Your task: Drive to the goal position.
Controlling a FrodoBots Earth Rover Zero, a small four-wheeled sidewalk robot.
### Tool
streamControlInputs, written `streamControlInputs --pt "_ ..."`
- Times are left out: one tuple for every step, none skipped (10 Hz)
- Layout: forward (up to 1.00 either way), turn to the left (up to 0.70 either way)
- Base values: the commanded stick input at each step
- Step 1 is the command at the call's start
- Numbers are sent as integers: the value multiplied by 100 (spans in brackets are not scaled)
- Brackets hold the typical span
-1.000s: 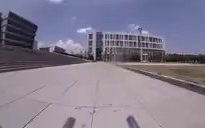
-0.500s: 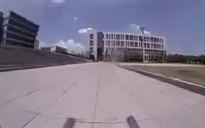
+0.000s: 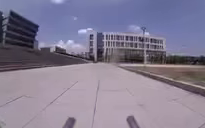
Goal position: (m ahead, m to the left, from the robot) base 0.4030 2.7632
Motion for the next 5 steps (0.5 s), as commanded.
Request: streamControlInputs --pt "85 0" --pt "85 0" --pt "85 0" --pt "85 0" --pt "85 0"
